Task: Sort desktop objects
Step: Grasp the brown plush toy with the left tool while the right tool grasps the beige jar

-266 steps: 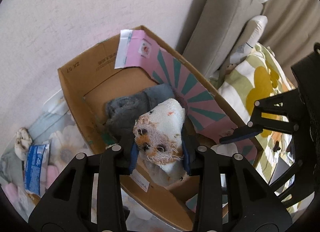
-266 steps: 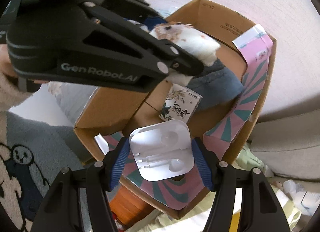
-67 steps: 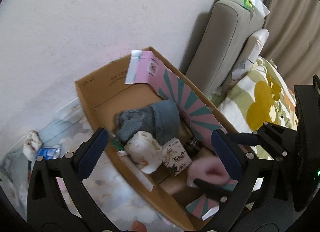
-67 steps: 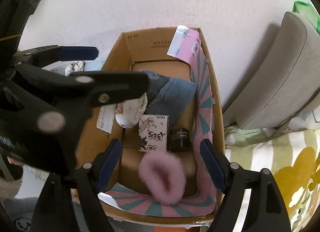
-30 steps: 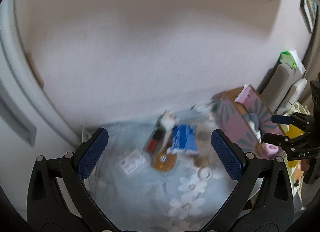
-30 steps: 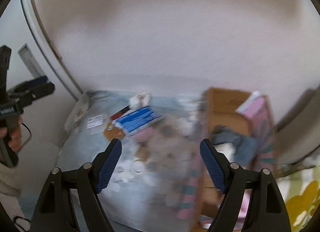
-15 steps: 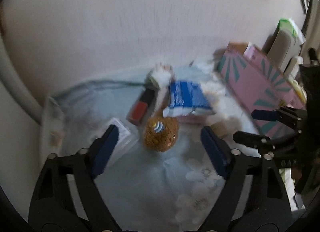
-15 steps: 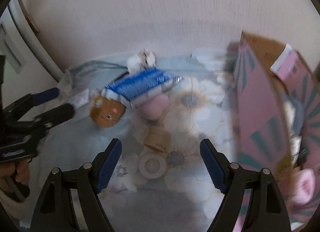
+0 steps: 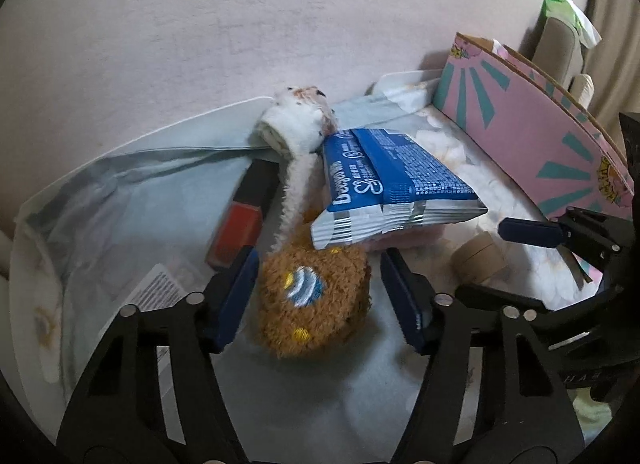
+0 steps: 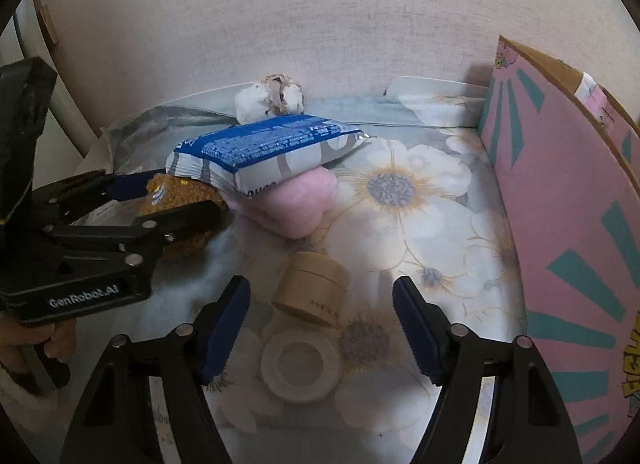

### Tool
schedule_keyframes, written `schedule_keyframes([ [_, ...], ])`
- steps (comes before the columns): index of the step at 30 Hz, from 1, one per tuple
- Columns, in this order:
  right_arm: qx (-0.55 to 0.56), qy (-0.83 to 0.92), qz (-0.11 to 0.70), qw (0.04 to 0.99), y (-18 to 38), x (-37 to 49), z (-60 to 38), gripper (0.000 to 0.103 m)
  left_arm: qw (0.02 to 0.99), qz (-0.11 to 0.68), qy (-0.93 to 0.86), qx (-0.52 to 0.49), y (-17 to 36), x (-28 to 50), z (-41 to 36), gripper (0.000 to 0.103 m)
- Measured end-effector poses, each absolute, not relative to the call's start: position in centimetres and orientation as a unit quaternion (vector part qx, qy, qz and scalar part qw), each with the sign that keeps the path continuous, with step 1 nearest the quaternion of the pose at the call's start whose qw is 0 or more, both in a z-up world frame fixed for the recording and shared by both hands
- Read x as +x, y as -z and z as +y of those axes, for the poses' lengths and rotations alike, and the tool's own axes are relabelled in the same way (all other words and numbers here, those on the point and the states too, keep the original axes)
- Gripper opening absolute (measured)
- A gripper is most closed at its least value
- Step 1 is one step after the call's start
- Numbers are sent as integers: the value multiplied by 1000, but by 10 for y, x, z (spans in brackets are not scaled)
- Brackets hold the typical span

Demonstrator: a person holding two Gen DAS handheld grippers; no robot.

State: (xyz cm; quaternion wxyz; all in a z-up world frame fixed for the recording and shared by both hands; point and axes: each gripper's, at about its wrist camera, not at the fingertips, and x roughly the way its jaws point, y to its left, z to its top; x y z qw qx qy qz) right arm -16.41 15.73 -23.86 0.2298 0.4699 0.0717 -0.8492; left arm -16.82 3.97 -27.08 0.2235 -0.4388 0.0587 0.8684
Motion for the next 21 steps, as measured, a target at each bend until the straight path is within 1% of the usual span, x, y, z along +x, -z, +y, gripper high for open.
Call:
schedule_keyframes([
  [1, 468, 850, 75, 229, 240, -165, 156, 59, 227, 61, -866, -442, 273, -170, 42, 56],
  [2, 470, 849, 81, 230, 242, -166, 153, 52, 228, 65, -864, -444, 275, -171, 44, 54],
  [3, 471, 848, 83, 230, 244, -167, 151, 43, 226, 71, -864, -444, 277, -173, 46, 50],
  [4, 473, 846, 85, 230, 246, -168, 149, 39, 224, 73, -864, -444, 278, -174, 46, 44],
  [5, 471, 848, 89, 227, 246, -168, 148, 37, 226, 73, -865, -443, 278, -175, 46, 43],
  [7, 471, 848, 87, 226, 245, -169, 148, 37, 231, 62, -863, -445, 278, -177, 43, 37],
  [9, 469, 851, 82, 222, 244, -169, 150, 37, 230, 59, -865, -443, 276, -177, 40, 35],
  [21, 463, 850, 76, 239, 220, -151, 151, 37, 205, 15, -876, -437, 233, -153, 17, 34],
])
